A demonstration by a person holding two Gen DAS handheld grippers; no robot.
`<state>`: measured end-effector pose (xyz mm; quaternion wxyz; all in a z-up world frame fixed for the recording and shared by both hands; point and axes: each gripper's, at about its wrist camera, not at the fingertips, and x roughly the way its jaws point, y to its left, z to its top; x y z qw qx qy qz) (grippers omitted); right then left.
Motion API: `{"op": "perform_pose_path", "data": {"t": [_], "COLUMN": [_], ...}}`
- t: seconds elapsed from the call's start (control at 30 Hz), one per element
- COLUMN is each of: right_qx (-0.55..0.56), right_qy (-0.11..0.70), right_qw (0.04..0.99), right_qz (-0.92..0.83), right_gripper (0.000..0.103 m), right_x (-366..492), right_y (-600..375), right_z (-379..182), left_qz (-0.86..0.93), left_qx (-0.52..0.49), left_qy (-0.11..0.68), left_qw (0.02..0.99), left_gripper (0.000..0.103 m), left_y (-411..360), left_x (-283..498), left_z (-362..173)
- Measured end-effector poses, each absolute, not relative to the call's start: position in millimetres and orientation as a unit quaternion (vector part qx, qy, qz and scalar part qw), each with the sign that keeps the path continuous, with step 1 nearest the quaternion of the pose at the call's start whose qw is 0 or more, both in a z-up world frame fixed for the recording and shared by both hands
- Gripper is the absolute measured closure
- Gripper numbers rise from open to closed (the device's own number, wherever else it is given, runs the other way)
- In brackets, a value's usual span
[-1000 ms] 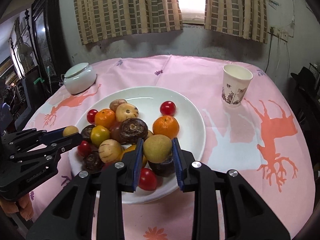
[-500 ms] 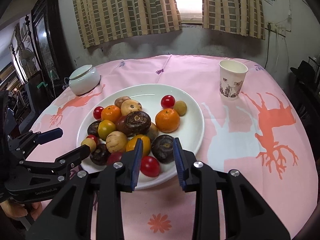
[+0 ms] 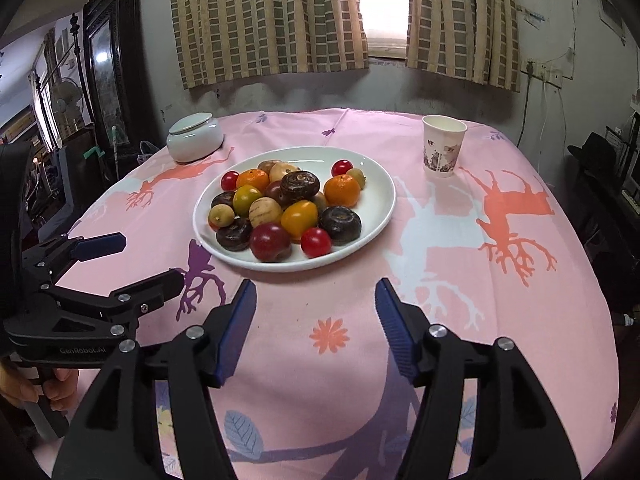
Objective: Organize fruits
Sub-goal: 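Withdraw both open tools from the plate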
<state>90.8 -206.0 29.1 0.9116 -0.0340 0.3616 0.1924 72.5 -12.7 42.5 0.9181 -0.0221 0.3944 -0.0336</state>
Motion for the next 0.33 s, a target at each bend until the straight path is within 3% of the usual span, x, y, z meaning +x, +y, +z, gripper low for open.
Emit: {"op": "perform_pose_path", "data": {"t": [0.07,0.13,0.17,0.33], "right_qx": [-0.029,-0.024,-0.022,-0.045], "right_qy": [0.371,0.376,0.374,0.388], "right_qw": [0.909,0.908,0.91,0.906], "right_qz": [0.189,0.184,0.18,0.161], "right_gripper": [0.037,0.019,0.006,0.004], "right_x": [84,76,71,53], "right_y": [-208,-210,-211,-208], "right_z": [26,21,20,6], "left_qz": [-0.032,-0.028,-0.024,-0.01], "left_qx": [-0.026,-0.028,-0.029,-0.025], "left_qy": [0.398,0.406,0.412,0.426], "left_qw": [0.916,0.913,0.91,0.904], "left_gripper": [0.002,0.002,0.002,0.002], "left_y": [-9,-5,-3,6], "left_x": [66,60,58,44], "left_z": [39,33,28,9]}}
